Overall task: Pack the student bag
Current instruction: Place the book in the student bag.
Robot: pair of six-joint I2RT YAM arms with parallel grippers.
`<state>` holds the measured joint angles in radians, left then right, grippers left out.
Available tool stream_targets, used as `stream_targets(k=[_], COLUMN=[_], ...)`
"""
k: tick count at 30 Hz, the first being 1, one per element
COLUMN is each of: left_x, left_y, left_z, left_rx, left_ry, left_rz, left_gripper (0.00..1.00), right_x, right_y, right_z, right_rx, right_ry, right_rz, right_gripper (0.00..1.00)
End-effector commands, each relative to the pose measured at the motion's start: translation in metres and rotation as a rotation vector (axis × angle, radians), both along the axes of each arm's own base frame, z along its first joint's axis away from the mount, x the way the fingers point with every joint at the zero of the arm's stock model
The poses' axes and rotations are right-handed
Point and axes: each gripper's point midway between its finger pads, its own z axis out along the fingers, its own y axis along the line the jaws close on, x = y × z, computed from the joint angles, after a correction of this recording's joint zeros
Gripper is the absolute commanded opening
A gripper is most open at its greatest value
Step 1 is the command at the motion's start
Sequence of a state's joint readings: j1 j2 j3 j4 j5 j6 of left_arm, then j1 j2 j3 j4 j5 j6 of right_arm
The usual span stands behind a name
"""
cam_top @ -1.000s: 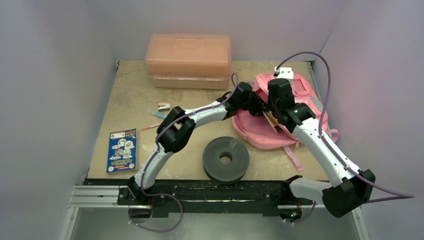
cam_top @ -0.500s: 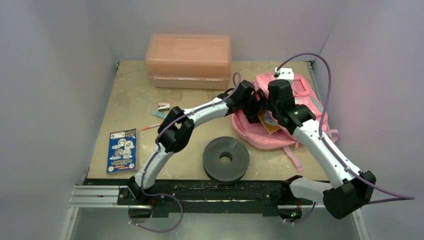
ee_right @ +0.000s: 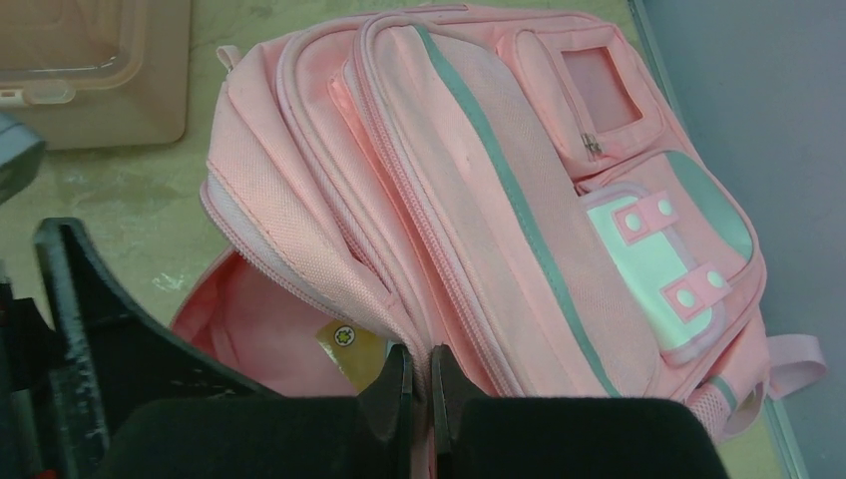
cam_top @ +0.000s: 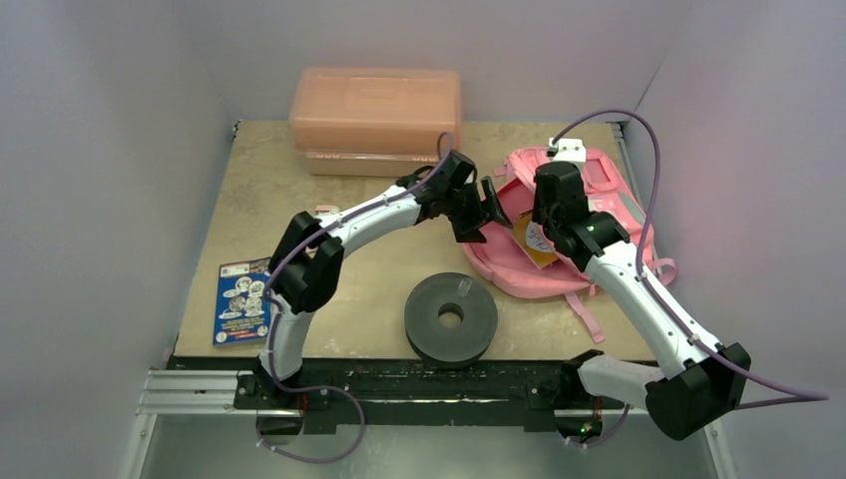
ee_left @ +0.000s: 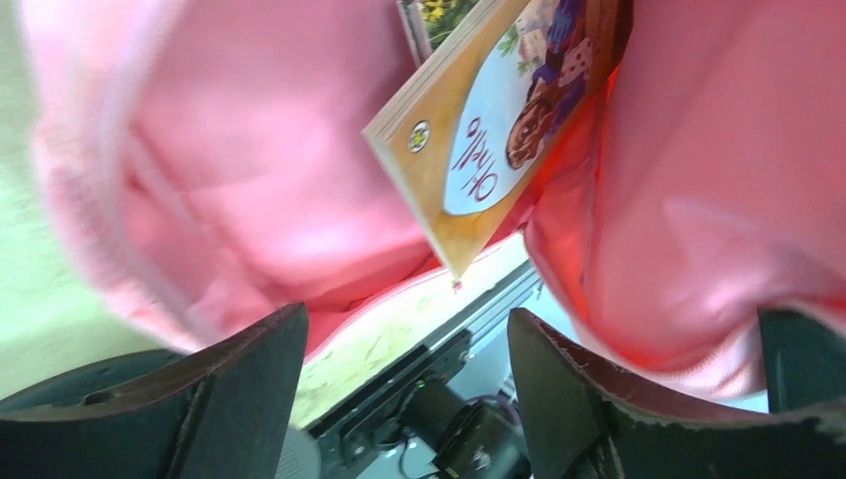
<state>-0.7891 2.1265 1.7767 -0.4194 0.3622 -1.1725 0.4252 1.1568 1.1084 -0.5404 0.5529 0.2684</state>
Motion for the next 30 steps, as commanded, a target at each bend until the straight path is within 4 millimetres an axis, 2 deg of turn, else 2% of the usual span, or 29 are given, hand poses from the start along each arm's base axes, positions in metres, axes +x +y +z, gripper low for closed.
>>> stream_targets(k=[1, 4, 7, 12, 14, 20, 24, 27, 29, 30], left_x=[0.001, -0.006, -0.011, -0.009, -0.007, 0.005, 0.017, 0.016, 0.008, 0.004], left_y=[0.024, 0.015, -0.002, -0.035, -0.047, -0.083, -0.102, -0.113, -0.116, -0.113], left_z=[0.033, 0.027, 0.017, -0.005, -0.007, -0.010, 0.004, 0.014, 0.015, 0.014], left_rx=[-0.036, -0.038, -0.060, -0.103, -0.122, -0.166, -0.208, -0.251, -0.271, -0.263], left_ry=[-0.103, -0.081, -0.045, 0.025, 0.043, 0.055, 0.032, 0.039, 0.068, 0.081], left_rz=[-0.014, -0.026, -0.023, -0.019, -0.016, -0.020, -0.029, -0.042, -0.072, -0.088], left_gripper=[0.63, 0.45, 0.37, 0.36, 0.37, 0.32, 0.28, 0.27, 0.32, 0.40], right_x=[0.009, 0.011, 0.011, 0.010, 0.009, 0.009, 0.009, 0.010, 0.010, 0.011], right_y=[0.004, 0.005, 0.006, 0.006, 0.004, 0.006, 0.008, 0.009, 0.010, 0.010], right_z=[0.028, 0.028, 0.029, 0.034, 0.034, 0.034, 0.031, 0.026, 0.025, 0.025], right_rx=[0.077, 0.079, 0.082, 0.085, 0.082, 0.093, 0.102, 0.102, 0.102, 0.102], right_ry=[-0.123, -0.123, -0.123, -0.135, -0.137, -0.140, -0.134, -0.125, -0.121, -0.121], right_rz=[-0.019, -0.018, -0.015, -0.015, -0.018, -0.009, -0.004, -0.003, -0.003, -0.001], right_gripper=[0.00, 0.00, 0.00, 0.00, 0.00, 0.00, 0.00, 0.00, 0.00, 0.00])
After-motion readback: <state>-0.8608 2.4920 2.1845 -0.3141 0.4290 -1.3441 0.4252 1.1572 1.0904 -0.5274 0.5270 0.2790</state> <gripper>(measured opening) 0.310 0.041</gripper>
